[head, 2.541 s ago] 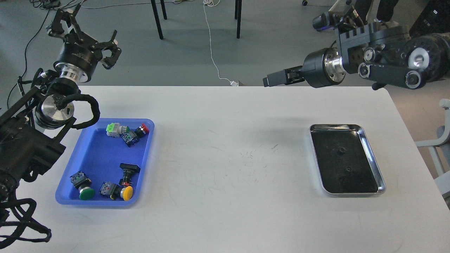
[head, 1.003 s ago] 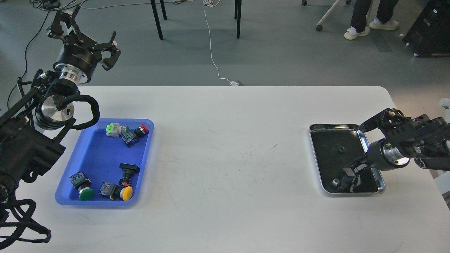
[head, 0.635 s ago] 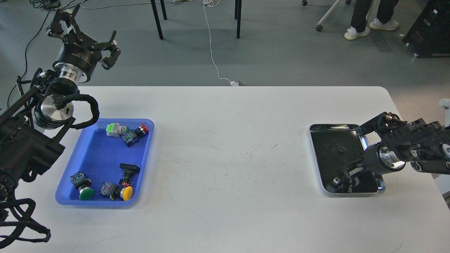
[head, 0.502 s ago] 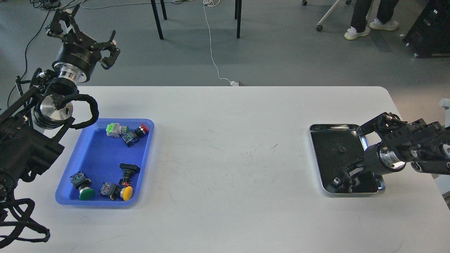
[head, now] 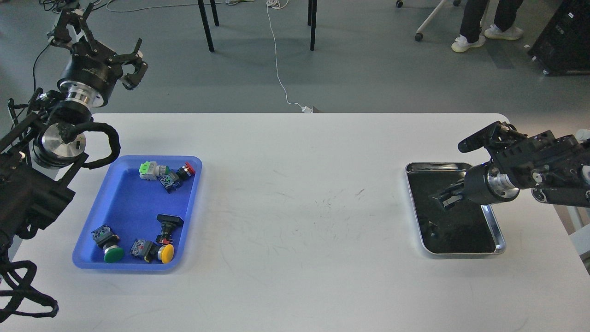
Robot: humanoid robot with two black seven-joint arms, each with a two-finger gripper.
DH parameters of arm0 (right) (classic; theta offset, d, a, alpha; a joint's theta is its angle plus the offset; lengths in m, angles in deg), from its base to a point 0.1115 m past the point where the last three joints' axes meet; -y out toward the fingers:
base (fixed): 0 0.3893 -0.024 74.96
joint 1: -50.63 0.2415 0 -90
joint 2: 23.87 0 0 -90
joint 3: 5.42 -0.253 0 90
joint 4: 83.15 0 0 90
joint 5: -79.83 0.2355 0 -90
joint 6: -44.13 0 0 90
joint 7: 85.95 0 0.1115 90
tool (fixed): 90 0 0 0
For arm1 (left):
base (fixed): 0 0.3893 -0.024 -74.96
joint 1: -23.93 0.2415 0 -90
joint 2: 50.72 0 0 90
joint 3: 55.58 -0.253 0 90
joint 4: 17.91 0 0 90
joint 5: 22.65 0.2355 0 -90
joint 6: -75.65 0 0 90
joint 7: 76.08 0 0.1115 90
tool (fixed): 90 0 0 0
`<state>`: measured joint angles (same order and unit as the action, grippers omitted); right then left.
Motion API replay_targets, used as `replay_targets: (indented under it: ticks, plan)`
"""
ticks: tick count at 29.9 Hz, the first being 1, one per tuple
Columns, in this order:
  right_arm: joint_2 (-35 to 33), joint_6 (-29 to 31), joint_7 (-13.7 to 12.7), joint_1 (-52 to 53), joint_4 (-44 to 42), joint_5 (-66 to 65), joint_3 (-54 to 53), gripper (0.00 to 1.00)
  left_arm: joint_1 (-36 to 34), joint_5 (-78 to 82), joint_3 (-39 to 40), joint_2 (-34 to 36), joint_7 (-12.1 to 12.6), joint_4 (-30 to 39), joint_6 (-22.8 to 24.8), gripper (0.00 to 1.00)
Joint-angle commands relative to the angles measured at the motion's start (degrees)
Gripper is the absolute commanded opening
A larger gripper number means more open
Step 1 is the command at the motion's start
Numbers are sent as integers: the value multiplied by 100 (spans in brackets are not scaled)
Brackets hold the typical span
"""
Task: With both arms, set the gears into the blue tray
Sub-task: 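Carry the black gear with the right gripper to the table center and release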
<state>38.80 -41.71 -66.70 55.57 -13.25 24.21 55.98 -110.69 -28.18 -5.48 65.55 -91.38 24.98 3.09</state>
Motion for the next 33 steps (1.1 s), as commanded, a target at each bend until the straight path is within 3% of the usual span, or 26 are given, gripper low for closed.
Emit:
replay_targets:
  ticks: [1, 8, 18, 33]
  plan:
    - [315, -249, 0, 218, 190, 95, -374, 18, -12, -1, 0, 1, 1, 0, -13, 98]
    - [1422, -785, 52, 17, 217, 973, -444, 18, -21, -1, 0, 10, 1, 0, -30, 98]
    - [2556, -786, 131, -668, -125, 1862, -752, 19, -12, -1, 0, 36, 1, 0, -39, 98]
    - [2733, -750, 140, -1232, -864, 1853, -726, 23, 14, -1, 0, 124, 1, 0, -30, 98]
